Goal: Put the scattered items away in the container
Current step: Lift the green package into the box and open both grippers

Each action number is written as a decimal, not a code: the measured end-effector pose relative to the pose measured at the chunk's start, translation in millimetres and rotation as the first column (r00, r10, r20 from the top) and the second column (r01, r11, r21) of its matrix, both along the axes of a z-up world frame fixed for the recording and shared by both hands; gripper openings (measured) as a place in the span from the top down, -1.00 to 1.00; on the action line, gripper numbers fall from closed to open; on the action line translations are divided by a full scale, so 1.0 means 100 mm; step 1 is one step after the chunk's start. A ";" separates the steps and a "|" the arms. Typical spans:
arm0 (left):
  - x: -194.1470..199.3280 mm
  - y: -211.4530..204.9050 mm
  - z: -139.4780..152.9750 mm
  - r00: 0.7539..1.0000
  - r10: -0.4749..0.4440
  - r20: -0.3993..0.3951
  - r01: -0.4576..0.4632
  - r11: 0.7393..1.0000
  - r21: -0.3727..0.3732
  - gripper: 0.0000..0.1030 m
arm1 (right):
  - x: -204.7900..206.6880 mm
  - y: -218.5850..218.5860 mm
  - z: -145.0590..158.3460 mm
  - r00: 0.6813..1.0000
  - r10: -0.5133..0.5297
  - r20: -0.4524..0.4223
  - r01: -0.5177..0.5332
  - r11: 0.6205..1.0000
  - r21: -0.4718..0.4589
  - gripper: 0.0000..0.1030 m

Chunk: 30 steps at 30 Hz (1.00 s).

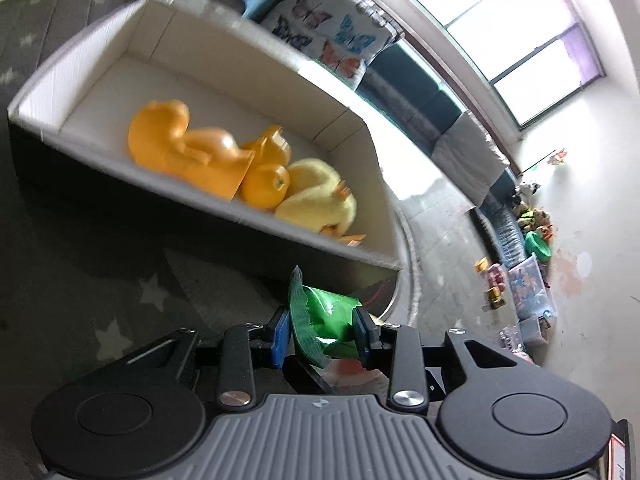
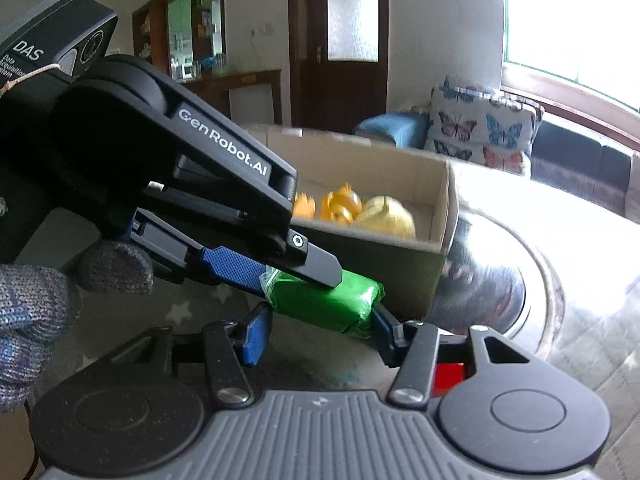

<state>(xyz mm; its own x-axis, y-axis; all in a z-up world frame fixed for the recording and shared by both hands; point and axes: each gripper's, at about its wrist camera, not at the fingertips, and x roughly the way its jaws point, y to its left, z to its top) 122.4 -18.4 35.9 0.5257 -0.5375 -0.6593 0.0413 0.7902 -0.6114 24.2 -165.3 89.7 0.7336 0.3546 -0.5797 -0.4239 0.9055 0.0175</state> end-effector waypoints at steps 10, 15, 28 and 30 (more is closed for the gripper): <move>0.30 0.12 0.29 0.995 0.048 0.083 -0.049 0.999 0.016 0.30 | 0.37 0.19 0.27 0.997 0.025 0.080 -0.025 1.000 0.002 -0.04; 0.52 0.18 0.25 0.996 0.064 0.066 -0.066 0.997 0.035 0.31 | 0.60 0.29 0.23 0.998 0.028 0.061 -0.028 1.000 0.006 -0.04; 0.68 0.26 0.10 0.996 0.090 0.025 -0.091 0.995 0.029 0.29 | 0.77 0.30 0.15 1.000 0.014 0.022 -0.015 0.999 0.049 -0.06; 0.68 0.27 0.09 0.996 0.091 0.021 -0.092 0.995 0.034 0.29 | 0.75 0.30 0.15 1.000 0.011 0.021 -0.012 0.999 0.050 -0.06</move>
<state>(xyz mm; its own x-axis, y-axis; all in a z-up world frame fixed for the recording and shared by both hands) 190.3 8.2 45.2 0.5849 -0.4632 -0.6658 -0.0206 0.8121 -0.5831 99.6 -135.4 104.6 0.7408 0.3917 -0.5457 -0.4355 0.8986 0.0538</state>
